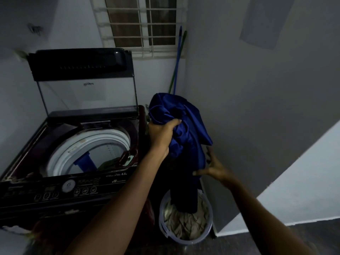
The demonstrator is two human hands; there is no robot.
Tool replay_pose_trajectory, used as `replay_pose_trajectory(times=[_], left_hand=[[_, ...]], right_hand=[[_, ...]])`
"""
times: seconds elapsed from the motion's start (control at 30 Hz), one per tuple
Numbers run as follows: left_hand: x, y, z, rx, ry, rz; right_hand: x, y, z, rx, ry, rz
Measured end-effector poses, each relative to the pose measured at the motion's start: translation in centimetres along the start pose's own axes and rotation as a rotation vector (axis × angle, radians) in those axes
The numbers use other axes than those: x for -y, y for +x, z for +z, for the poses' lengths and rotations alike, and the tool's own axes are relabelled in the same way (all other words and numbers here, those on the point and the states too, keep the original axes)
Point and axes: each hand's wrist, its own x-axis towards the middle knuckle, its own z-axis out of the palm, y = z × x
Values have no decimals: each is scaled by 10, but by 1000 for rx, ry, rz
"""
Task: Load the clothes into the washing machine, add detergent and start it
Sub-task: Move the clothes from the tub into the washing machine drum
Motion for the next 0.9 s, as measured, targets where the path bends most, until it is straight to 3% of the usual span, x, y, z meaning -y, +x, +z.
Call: replay_pose_trajectory(times=[0.1, 0.27, 0.43, 0.53, 0.6, 0.7, 0.8, 0.9], left_hand=[[-6, -8, 1, 25, -129, -72], [-7, -2, -18, 1, -81, -52], [4, 21, -55, -31, 452, 72], [18, 13, -52, 9, 650, 50], [22, 4, -40, 63, 670, 53], [18, 0, -24, 109, 640, 79], [12, 3, -28, 156, 509, 62], [8, 2, -40, 316, 383, 34]], right_hand=[[-13, 10, 33, 15, 177, -39], [-15, 17, 33, -260, 77, -58], [13, 7, -17, -631, 178, -157], [62, 13, -22, -730, 278, -276], [95, 15, -8, -686, 251, -347], [118, 14, 18, -379, 49, -395], [124, 6, 27, -123, 214, -274], [127, 4, 27, 74, 219, -286]])
